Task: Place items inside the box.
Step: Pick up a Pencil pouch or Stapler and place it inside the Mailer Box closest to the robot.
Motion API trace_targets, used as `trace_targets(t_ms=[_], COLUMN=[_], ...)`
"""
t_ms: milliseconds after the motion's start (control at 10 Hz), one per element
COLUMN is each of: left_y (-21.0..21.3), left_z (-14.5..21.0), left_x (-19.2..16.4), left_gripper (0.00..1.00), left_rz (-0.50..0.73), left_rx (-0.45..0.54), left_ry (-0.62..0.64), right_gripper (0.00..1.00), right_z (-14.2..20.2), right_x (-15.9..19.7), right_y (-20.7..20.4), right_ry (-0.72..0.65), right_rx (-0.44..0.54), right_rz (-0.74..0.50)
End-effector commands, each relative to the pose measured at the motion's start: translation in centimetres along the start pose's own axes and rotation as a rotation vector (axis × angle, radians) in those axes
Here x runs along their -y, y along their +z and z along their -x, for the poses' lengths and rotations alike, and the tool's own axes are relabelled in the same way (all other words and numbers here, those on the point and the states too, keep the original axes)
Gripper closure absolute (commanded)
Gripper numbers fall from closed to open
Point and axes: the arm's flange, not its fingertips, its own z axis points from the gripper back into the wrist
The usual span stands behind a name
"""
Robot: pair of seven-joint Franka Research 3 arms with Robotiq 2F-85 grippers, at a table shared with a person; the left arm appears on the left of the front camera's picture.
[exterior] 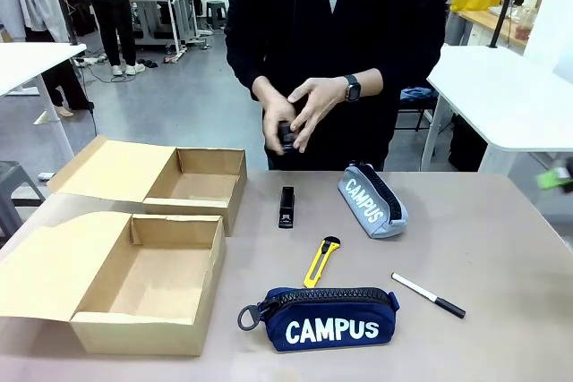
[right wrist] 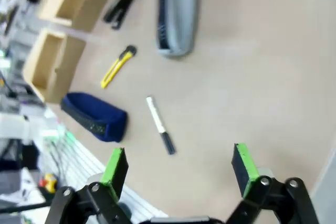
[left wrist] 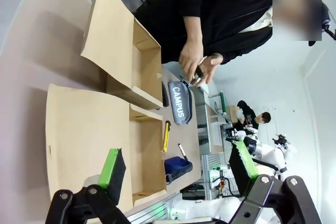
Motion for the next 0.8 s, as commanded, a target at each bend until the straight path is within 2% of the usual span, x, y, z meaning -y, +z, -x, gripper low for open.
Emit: trace_targets(t_ms=[0, 100, 200, 300, 400, 500, 700], left_y=[0.0, 0.0, 0.0, 0.0, 0.0, 0.0, 0.0], left_z=[-0.1, -0.1, -0.1, -0.1, -0.1, -0.1, -0.1], left_x=[0.2, 0.2, 0.2, 0.2, 0.2, 0.2, 0.2], left_gripper=[0.0, 0.0, 0.0, 0.0, 0.0, 0.0, 0.0], left_rz=[0.025, 0.025, 0.025, 0.025, 0.025, 0.025, 0.025], left_rx=[0.013, 0.013, 0.013, 0.013, 0.013, 0.013, 0.013], left_ry=[-0.019, -0.019, -0.019, -0.019, -0.019, -0.019, -0.019], right_gripper=[0.0, 0.0, 0.0, 0.0, 0.0, 0.0, 0.0], right_z=[0.4, 0.6, -1.3, -1.3, -2.4, -3.1, -6.5], right_x=[-4.6, -4.3, -3.0, -3.0, -5.1, -6.5, -9.2], right_y=[-5.3, -5.5, -2.6, -2.6, -4.7, -6.4, -11.0], right_ry=[0.056, 0.088, 0.05, 0.05, 0.088, 0.075, 0.017], right_rx=[-0.092, -0.111, -0.061, -0.061, -0.105, -0.126, -0.182], right_rz=[0.018, 0.158, -0.009, -0.009, 0.037, 0.089, 0.158])
